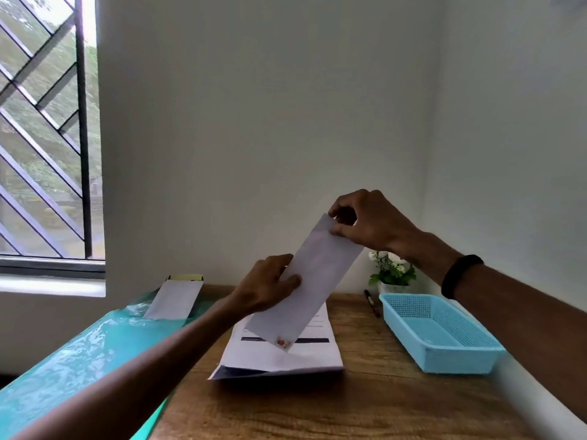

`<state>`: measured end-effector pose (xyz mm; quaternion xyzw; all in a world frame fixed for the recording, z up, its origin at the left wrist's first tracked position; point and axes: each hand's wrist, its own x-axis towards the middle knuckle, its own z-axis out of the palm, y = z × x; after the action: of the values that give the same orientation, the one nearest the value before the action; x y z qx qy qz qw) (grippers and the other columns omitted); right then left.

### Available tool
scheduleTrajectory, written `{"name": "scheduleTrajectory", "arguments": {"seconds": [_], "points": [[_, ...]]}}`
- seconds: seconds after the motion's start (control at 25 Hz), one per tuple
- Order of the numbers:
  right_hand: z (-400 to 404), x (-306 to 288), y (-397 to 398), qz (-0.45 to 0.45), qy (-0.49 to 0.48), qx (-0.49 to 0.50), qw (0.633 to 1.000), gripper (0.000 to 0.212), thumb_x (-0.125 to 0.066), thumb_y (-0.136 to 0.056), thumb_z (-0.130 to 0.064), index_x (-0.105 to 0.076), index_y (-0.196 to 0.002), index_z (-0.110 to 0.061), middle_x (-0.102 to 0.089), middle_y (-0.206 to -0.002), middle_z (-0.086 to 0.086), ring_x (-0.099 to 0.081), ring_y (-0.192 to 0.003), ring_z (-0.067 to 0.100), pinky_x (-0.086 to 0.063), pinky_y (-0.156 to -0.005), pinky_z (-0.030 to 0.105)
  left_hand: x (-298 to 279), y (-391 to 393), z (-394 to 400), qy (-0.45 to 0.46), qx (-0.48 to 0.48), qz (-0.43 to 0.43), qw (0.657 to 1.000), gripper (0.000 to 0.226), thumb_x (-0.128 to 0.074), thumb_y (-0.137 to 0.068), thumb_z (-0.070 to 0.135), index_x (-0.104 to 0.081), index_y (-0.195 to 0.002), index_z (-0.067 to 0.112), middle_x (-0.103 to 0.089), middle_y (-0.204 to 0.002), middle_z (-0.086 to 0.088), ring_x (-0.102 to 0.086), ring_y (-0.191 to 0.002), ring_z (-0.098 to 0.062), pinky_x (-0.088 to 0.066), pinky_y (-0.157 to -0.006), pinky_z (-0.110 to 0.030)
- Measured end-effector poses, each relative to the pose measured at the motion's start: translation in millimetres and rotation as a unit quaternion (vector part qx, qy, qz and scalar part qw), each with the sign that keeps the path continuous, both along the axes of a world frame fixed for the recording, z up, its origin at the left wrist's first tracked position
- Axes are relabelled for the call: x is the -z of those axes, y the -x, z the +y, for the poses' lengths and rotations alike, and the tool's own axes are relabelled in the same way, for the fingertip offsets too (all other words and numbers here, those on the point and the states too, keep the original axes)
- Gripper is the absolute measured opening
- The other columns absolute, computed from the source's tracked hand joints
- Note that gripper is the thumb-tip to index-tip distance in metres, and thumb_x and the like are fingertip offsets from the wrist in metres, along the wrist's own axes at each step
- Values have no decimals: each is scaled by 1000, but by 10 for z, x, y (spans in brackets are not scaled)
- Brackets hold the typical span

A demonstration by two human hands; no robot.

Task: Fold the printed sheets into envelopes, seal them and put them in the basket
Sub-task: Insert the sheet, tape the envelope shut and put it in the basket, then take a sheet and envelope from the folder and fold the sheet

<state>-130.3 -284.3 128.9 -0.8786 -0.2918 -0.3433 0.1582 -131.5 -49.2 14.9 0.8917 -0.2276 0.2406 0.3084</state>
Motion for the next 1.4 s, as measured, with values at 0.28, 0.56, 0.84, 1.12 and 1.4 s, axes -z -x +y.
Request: {"name": "scheduleTrajectory", "arguments": {"seconds": [0.28,0.56,0.84,1.12,1.4], "points": [[-627,-81,525,70,55,92,992,15,-78,-87,-11,-79,-102,-13,-78,-100,4,-65,-70,2,-56,-76,26,-279,18,-603,-140,-22,-126,982,39,-65,-95,36,-60,-132,23,-73,-118,-5,-63,-115,-28,-50,-97,-44],[-1476,337,1033,74,-209,197,955,8,-77,-86,0,-77,-93,-5,-78,-85,10,-76,-59,16,-63,-64,25,242,575,-1634,-74,54,-307,947,56,-61,-84,76,-59,-125,38,-58,-130,5,-49,-129,-20,-29,-117,-50],[-1813,1047,1452,61,-337,292,893,16,-77,-79,4,-76,-77,-12,-78,-72,7,-77,-63,24,-65,-74,40,947,782,-2357,-23,54,-327,943,21,-67,-95,45,-62,-115,41,-68,-122,13,-55,-121,-19,-33,-109,-58],[-1780,1377,1309,108,-232,350,901,2,-80,-83,-6,-81,-85,-6,-80,-91,11,-75,-79,27,-63,-69,35,1123,770,-2375,-30,39,-250,967,44,-82,-81,34,-61,-118,44,-69,-124,15,-49,-122,-15,-37,-111,-57],[-1739,1578,1258,145,-175,387,894,17,-74,-93,-29,-80,-95,-13,-79,-90,5,-71,-69,17,-55,-55,26,1073,711,-2329,-54,23,-227,972,30,-77,-88,41,-71,-117,41,-71,-127,12,-59,-124,-21,-34,-116,-61]]}}
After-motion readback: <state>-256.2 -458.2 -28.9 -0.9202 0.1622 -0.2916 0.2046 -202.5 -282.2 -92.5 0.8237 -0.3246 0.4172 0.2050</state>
